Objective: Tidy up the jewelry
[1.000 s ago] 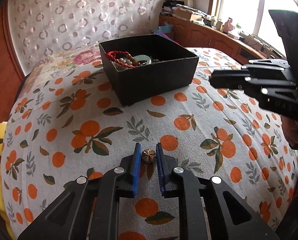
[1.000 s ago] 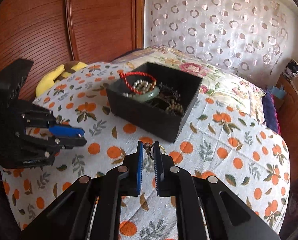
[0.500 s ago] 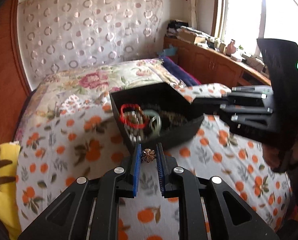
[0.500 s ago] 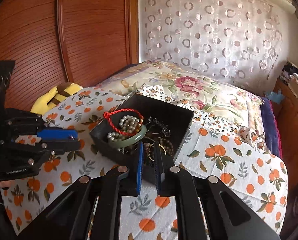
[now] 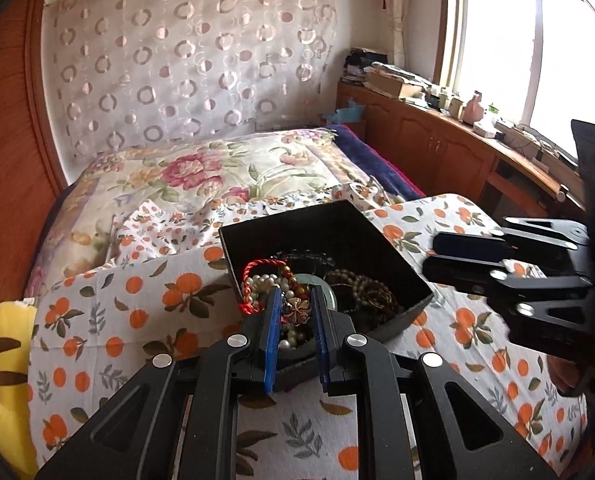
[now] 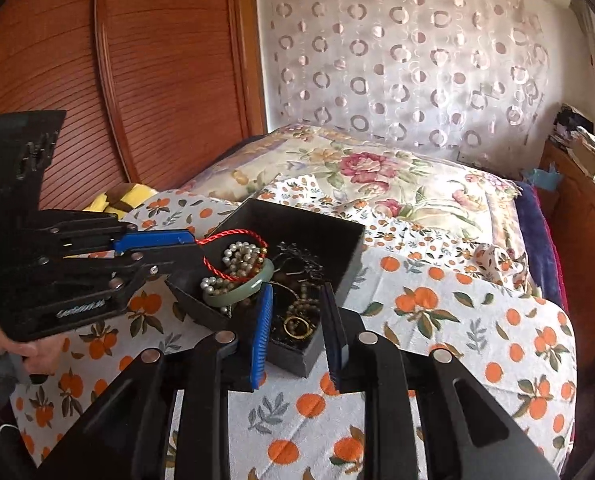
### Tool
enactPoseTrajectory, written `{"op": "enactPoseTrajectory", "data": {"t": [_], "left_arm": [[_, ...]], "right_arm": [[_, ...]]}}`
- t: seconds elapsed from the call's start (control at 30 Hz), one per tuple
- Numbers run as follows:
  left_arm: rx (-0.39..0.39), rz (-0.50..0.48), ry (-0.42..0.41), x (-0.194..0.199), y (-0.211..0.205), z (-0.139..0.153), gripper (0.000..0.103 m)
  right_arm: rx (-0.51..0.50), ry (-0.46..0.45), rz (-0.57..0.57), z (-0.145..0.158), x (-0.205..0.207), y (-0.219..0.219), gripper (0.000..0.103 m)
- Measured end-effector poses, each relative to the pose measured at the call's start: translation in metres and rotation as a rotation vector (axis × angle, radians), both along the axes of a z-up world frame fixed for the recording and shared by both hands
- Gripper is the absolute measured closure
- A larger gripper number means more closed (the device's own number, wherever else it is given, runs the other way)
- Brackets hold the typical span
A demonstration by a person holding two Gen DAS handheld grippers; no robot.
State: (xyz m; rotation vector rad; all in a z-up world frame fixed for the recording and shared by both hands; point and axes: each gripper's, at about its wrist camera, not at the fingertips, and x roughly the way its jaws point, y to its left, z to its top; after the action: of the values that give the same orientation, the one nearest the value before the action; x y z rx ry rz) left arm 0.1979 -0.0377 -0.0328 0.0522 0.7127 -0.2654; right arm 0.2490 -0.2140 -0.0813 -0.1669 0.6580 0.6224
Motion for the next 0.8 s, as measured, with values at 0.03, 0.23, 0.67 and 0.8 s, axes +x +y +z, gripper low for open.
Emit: {"op": "enactPoseTrajectory", "data": {"t": [0.03,0.23,0.67,0.8], "left_arm": [[0.001,0.002,0.000,0.000,-0.001,0.000,0.086],[0.006,0.027,-0.019,-0.012,-0.003,0.005,0.066],[0.028,0.144,-0.115,-0.094,0.009,0.034,0.008],[0.023,0.167,-0.129,-0.118,0.014,0.040,0.008]], "right_arm": [[0.002,-0.002,-0.004,0.001,-0.003,-0.002,0.077],[0.030,-0.016,-0.038,0.008,-0.027,-0.016,0.077],[0.125,-0.104,-0.151,0.035,-0.099,-0.037,0.034],[0.135,-0.130,-0.192,0.038,-0.119,-0.042,0.019]]}}
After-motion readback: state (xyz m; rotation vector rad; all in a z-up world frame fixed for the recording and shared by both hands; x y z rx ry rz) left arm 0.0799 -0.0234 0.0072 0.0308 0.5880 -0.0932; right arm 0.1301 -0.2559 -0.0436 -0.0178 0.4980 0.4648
